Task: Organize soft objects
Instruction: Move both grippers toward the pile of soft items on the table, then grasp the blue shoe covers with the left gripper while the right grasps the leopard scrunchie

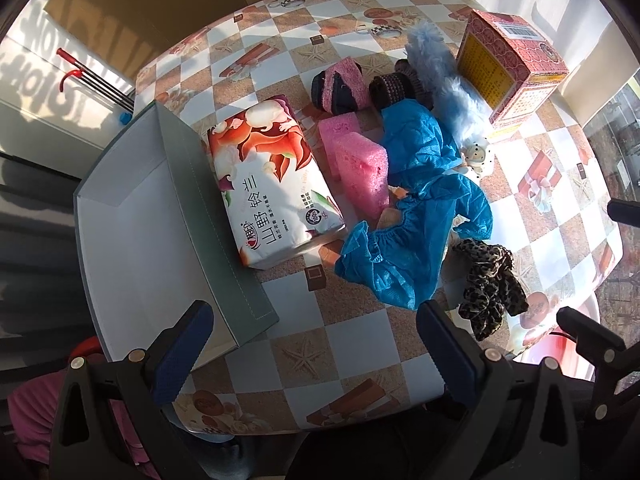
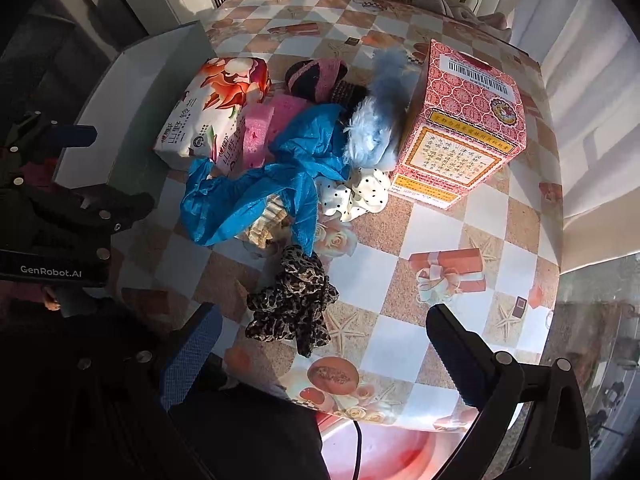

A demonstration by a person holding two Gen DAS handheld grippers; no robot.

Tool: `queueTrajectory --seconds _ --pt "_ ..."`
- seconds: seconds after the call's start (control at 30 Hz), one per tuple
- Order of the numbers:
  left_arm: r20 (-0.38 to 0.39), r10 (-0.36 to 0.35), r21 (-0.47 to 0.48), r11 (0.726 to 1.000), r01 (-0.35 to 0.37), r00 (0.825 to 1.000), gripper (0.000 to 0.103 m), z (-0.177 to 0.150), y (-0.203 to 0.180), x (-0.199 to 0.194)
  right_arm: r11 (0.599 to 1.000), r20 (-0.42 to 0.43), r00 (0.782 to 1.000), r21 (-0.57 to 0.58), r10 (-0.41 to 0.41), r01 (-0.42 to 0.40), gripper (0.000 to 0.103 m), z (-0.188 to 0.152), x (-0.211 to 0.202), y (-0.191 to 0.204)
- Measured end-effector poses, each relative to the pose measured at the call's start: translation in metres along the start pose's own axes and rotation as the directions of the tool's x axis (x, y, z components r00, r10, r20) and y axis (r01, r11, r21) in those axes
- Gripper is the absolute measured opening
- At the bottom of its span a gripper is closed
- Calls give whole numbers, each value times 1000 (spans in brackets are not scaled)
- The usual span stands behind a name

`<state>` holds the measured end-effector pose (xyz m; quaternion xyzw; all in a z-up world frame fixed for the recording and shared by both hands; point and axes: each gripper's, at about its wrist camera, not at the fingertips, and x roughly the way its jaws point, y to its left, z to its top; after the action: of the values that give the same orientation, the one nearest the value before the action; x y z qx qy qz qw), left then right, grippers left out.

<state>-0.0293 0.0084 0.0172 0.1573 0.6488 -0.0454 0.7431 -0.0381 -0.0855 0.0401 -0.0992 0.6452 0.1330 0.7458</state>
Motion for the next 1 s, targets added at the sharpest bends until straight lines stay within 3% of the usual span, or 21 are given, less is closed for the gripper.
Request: queueTrajectory --seconds 0.2,0.37,0.63,0.83,1.0 --pt "-11 -13 -13 1000 13 1000 102 -14 13 7 1000 12 1000 7 -12 12 103 -3 1 12" --pt "-56 -26 19 999 27 998 102 -28 15 22 998 15 999 41 38 -38 103 -10 13 26" --pt "-30 -69 200 977 73 997 102 -35 -15 43 985 -21 997 158 73 -68 103 -32 30 22" --pt "16 -125 232 966 118 992 102 -14 -29 53 983 28 999 178 31 -35 103 -29 35 21" --pt "5 -176 220 960 171 984 102 8 -39 60 988 4 1000 152 23 -23 94 -27 53 24"
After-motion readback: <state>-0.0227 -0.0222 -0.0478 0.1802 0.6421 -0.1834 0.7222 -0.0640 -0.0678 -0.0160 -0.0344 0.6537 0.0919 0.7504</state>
